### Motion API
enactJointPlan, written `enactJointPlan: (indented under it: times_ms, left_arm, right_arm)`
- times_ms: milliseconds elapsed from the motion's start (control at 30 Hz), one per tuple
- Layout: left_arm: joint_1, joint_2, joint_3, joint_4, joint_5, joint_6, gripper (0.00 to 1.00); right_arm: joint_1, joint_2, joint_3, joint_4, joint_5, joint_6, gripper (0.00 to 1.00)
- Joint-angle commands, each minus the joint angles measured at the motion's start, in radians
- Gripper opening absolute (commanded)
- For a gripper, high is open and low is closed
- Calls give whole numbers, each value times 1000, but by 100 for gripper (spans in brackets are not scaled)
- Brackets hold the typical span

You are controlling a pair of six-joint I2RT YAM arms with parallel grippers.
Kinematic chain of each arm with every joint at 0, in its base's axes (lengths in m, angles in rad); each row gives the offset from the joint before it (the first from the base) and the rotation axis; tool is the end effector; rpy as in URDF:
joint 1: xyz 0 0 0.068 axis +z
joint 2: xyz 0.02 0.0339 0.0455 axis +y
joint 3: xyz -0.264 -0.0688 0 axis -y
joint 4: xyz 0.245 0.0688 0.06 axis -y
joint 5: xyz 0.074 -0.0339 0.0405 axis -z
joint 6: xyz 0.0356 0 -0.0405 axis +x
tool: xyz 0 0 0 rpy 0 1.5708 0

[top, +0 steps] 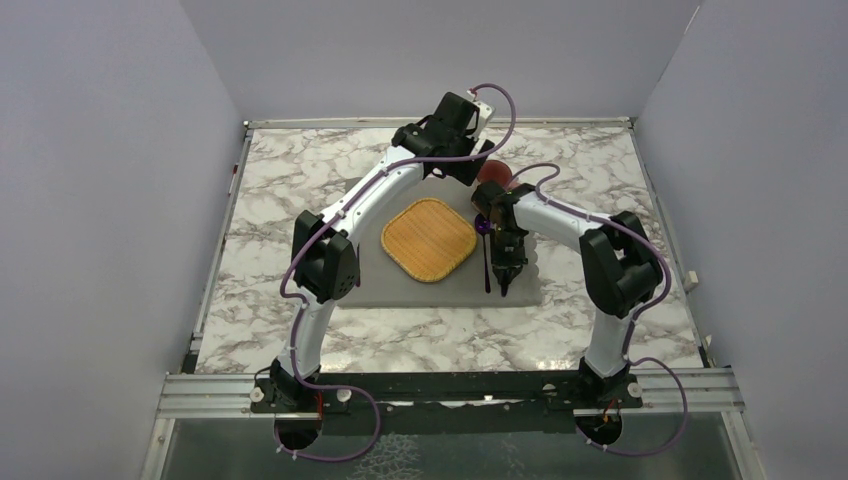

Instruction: Set the dinner table for one person

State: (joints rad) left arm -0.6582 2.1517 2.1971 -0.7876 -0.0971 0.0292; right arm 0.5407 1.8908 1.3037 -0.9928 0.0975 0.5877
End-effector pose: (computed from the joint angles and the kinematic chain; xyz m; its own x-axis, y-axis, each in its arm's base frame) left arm 0.3878 -0.2955 0.3313 -0.5184 0.4375 -0.7348 0.5677 0.8186 0.0870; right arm 0.2926 0.1717 0.1689 -0.9979 0.0445 -0.0464 0.0484 0.9951 -0.0861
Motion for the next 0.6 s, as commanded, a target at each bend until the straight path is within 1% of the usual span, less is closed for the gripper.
enactJointPlan:
  times_ms: [0, 467, 533, 567]
  left_arm:
    - [5, 6, 39, 9, 29, -14, 90]
    - [5, 13, 42, 10, 34, -12, 90]
    - [5, 11, 38, 9, 34, -12, 90]
    - [5, 10, 38, 10, 34, -11, 90]
  right_arm:
    - [10, -51, -2, -16, 77, 18, 1]
    - [15, -17, -9, 13, 77, 6, 1]
    - [15, -9, -7, 14, 69, 3, 2]
    - [15, -4, -7, 14, 66, 2, 5]
